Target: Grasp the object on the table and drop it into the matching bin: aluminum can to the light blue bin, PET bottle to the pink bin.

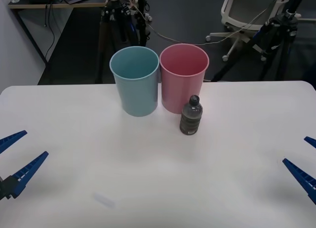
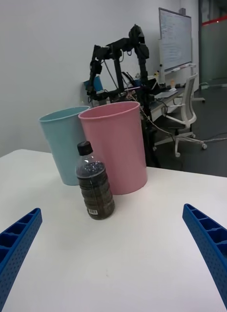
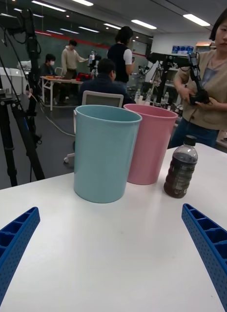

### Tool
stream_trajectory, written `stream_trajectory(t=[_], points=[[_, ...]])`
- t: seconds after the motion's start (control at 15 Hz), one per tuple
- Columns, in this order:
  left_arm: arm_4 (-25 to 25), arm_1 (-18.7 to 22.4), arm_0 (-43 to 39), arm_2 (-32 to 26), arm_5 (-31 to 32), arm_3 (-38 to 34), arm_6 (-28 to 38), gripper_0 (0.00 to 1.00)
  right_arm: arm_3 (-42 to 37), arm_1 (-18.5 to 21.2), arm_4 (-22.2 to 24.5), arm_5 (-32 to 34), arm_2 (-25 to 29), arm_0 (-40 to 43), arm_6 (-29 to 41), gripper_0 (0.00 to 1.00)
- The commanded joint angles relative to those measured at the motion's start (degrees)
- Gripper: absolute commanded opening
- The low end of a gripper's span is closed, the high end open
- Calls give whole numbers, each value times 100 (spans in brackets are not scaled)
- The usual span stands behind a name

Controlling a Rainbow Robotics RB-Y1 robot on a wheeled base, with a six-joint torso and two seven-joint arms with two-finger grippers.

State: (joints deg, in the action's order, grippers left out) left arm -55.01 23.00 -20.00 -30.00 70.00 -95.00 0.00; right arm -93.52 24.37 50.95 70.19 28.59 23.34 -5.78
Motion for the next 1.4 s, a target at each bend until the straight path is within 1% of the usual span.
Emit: stream_trajectory(t=[0.07, 0.13, 0.2, 0.53, 0.73, 0.8, 0.87, 1.0, 1.07, 1.2, 1.33, 1.4], points=[[1, 0, 0, 0, 0, 0, 0, 100, 10, 68, -270, -102, -178, 241, -1153, 100], [1, 0, 0, 0, 0, 0, 0, 100, 36, 121, -401, -207, -319, 329, -1522, 100], [1, 0, 0, 0, 0, 0, 0, 100, 98, 156, -489, -313, -459, 338, -1698, 100], [1, 0, 0, 0, 0, 0, 0, 100, 106, 261, -621, -998, -1435, 224, -1865, 100], [1, 0, 0, 0, 0, 0, 0, 100, 106, 516, -982, -1587, -2243, 57, -2015, 100], [1, 0, 0, 0, 0, 0, 0, 100, 106, 586, -1069, -1763, -2437, -22, -2138, 100], [1, 0, 0, 0, 0, 0, 0, 100, 115, 604, -1131, -1921, -2569, -102, -2419, 100], [1, 0, 0, 0, 0, 0, 0, 100, 115, 665, -1395, -2422, -2999, -242, -2727, 100], [1, 0, 0, 0, 0, 0, 0, 100, 115, 701, -1535, -2668, -3201, -312, -2841, 100], [1, 0, 0, 0, 0, 0, 0, 100, 133, 665, -1676, -3073, -3509, -515, -2876, 100], [1, 0, 0, 0, 0, 0, 0, 100, 247, 604, -1799, -3205, -3729, -717, -2902, 100], [1, 0, 0, 0, 0, 0, 0, 100, 572, 560, -1887, -3002, -3817, -972, -2929, 100]])
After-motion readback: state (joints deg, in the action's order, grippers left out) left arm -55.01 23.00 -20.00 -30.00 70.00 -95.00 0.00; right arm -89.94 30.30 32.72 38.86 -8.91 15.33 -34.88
